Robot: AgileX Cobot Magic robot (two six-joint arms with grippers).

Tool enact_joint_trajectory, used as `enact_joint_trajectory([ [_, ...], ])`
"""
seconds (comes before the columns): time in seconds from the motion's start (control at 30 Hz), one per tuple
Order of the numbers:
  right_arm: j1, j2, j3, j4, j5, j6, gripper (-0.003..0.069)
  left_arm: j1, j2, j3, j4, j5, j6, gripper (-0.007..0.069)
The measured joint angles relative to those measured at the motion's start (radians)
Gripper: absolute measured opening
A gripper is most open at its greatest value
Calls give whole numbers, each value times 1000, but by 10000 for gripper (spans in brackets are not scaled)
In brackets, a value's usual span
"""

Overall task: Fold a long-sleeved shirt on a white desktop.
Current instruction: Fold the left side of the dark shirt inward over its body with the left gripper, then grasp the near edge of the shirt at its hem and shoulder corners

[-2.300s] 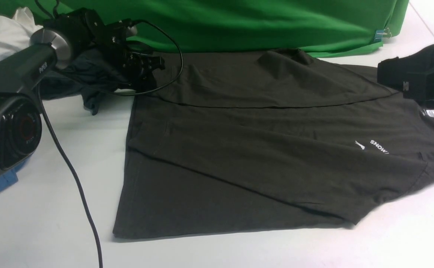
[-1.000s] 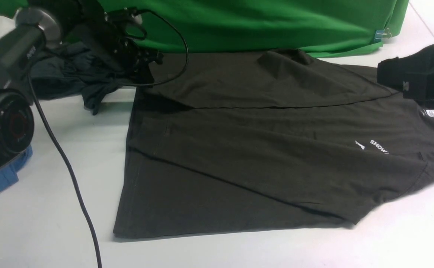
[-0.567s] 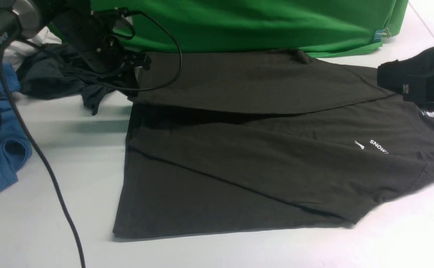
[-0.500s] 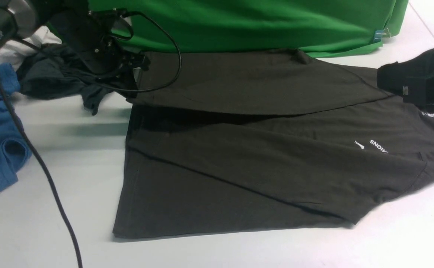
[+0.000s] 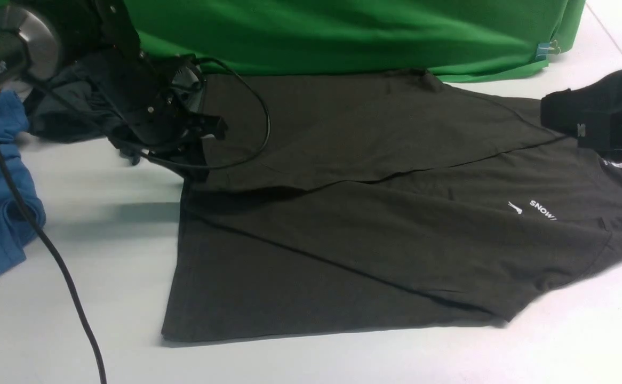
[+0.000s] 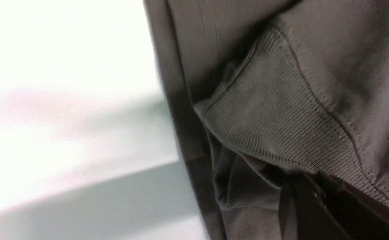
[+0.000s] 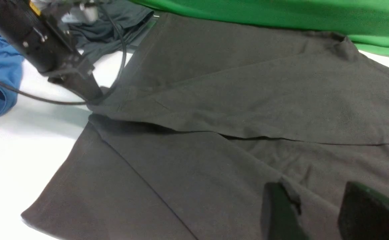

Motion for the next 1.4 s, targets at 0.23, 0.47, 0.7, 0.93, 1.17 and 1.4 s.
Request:
enact_joint_trajectory([
  [0.23,0,0,0,-1,-1,-7,248,-1,0,5,19,-10,-99,143],
  [0.47,0,0,0,-8,-2,-12,248,-1,-6,12,18,30,-110,428],
  [0.7,0,0,0,-22,1,-57,248,-1,-123,134,15,30,-93,605],
  [0.93,0,20,0,-25,-22,-76,248,-1,-390,505,26,-48,-85,617],
  [1.17,0,101,0,-26,-33,-84,248,-1,-572,901,-8,-255,-117,597],
  [1.4,0,178,0,-30,-30,-108,248,-1,-525,964,-128,-407,-56,567],
])
